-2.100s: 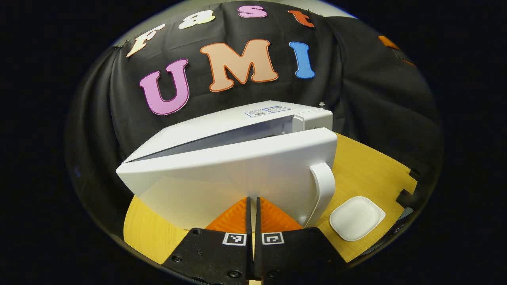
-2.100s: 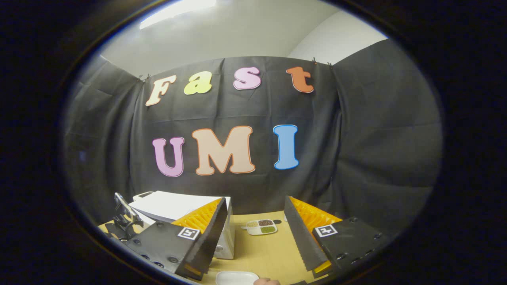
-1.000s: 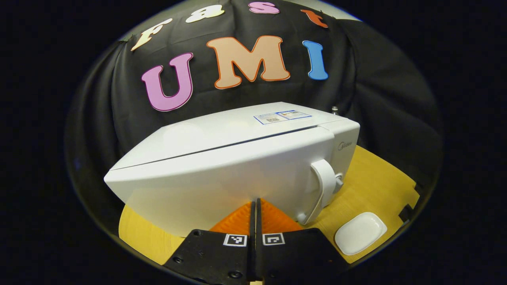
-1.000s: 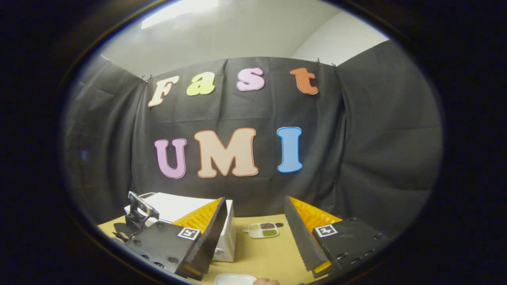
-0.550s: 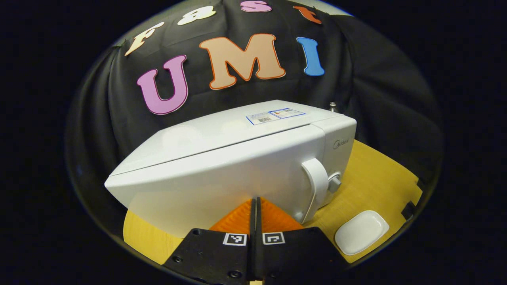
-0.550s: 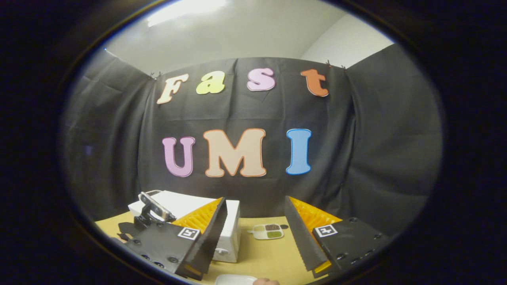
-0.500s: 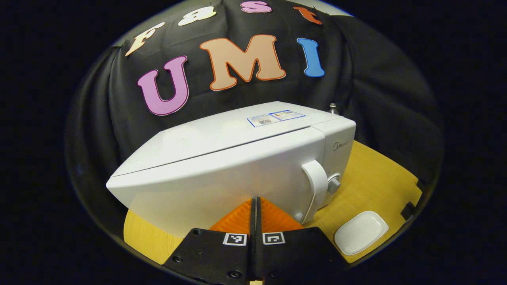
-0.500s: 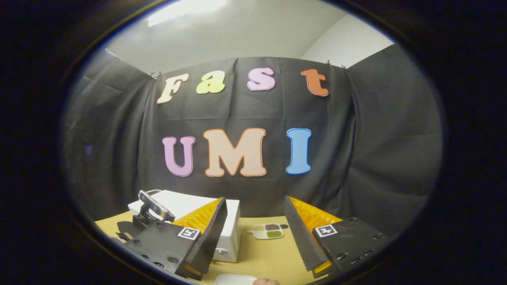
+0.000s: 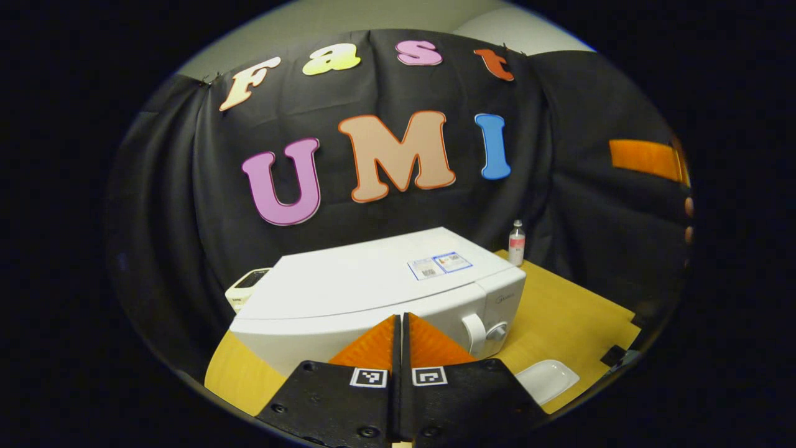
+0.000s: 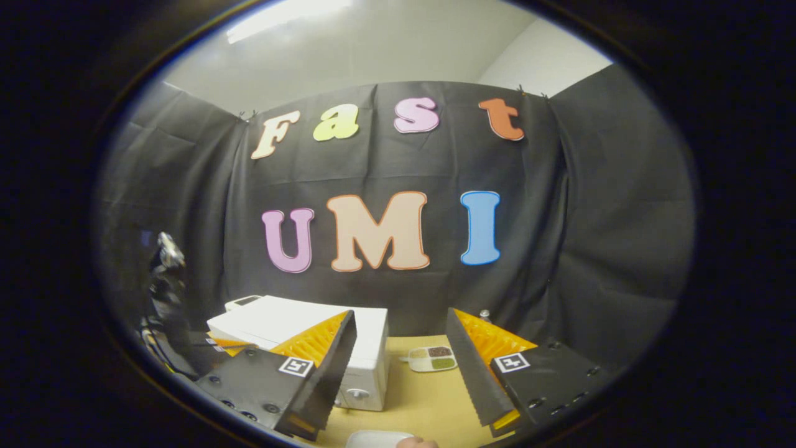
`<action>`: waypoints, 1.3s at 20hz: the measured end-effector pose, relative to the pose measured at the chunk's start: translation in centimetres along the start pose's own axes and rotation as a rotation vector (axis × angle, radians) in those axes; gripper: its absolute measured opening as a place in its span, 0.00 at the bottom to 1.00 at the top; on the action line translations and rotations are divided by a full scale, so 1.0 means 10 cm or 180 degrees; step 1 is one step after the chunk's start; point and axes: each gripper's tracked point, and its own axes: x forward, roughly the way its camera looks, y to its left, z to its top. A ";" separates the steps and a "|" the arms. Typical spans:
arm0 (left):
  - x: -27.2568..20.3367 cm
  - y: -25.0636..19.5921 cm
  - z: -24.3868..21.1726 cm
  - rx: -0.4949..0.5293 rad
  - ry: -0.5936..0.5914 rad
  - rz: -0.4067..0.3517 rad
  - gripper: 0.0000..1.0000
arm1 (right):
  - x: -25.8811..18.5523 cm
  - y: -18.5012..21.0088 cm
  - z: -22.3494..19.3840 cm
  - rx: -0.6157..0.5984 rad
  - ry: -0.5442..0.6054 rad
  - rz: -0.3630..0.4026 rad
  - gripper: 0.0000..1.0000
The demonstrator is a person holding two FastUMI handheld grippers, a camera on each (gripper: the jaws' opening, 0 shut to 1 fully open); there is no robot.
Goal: Open the microwave oven with the left hand, put the food in, and close the microwave oven.
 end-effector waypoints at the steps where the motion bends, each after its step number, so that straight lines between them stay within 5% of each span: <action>1: -0.07 0.09 0.16 -0.0030 -0.0090 0.0079 0.00 | 0.02 0.03 -0.01 -0.0013 -0.0006 0.0029 0.83; 4: -0.27 0.13 0.61 -0.0228 -0.0380 0.0088 0.01 | 0.06 0.13 0.00 0.0003 -0.0015 0.0112 0.83; 6: -0.40 0.17 0.91 -0.0175 -0.0616 0.0094 0.38 | 0.07 0.20 0.02 0.0014 -0.0035 0.0159 0.83; 8: -0.51 0.22 1.18 -0.0025 -0.0851 0.0169 0.94 | 0.09 0.24 0.04 -0.0017 -0.0061 0.0196 0.82; 15: -0.88 0.30 1.39 -0.0378 -0.0881 0.0244 0.97 | -0.02 0.31 0.08 -0.0021 -0.0058 0.0230 0.82; 18: -0.97 0.40 1.36 -0.0372 -0.0847 0.0324 1.00 | -0.08 0.33 0.16 0.0100 -0.0010 0.0230 0.89; 19: -0.99 0.41 1.37 -0.0371 -0.0836 0.0327 0.96 | -0.10 0.32 0.17 0.0121 -0.0002 0.0216 0.82; 26: -1.15 0.42 1.41 -0.0328 -0.0891 0.0357 0.96 | -0.28 0.28 0.30 0.0018 -0.0083 0.0125 0.82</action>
